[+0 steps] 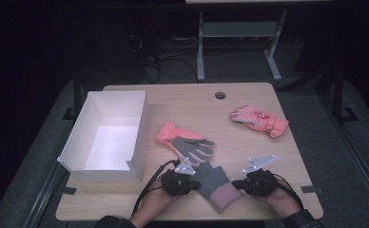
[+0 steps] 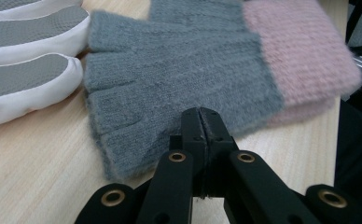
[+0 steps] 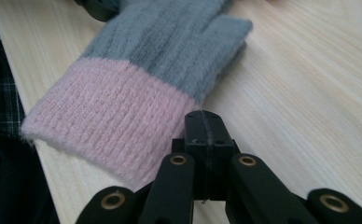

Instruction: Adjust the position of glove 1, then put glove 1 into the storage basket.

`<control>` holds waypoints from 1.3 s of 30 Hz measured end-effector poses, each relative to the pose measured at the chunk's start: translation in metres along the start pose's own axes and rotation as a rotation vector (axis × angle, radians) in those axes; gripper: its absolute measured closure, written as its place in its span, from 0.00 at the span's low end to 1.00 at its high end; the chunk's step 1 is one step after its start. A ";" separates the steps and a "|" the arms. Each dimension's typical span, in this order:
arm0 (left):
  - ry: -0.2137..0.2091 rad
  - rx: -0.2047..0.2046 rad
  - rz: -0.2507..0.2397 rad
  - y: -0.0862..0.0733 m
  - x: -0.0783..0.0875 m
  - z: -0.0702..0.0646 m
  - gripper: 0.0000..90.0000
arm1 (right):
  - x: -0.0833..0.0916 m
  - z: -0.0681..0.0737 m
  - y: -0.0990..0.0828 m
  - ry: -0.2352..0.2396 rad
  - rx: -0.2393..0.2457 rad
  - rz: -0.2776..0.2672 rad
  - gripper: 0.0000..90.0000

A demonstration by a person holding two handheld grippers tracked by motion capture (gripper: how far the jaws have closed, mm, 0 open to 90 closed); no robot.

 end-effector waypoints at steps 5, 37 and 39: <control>-0.002 0.003 0.001 0.004 -0.003 0.001 0.99 | 0.001 0.006 -0.001 0.021 0.002 -0.004 1.00; -0.011 -0.025 0.002 0.058 -0.045 0.020 0.99 | -0.014 0.053 0.006 0.136 0.094 -0.002 1.00; -0.014 -0.015 -0.006 0.061 -0.047 0.019 0.99 | -0.017 0.055 0.009 0.146 0.098 -0.002 1.00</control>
Point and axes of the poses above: each handheld gripper's, and its own axes: x roughly backward along the jaws, y roughly out of its top, z roughly to its left, the point moved 6 cm from there along -x, roughly forward along the jaws, and after that the axes turned 4 degrees about x, right-handed, at the moved point
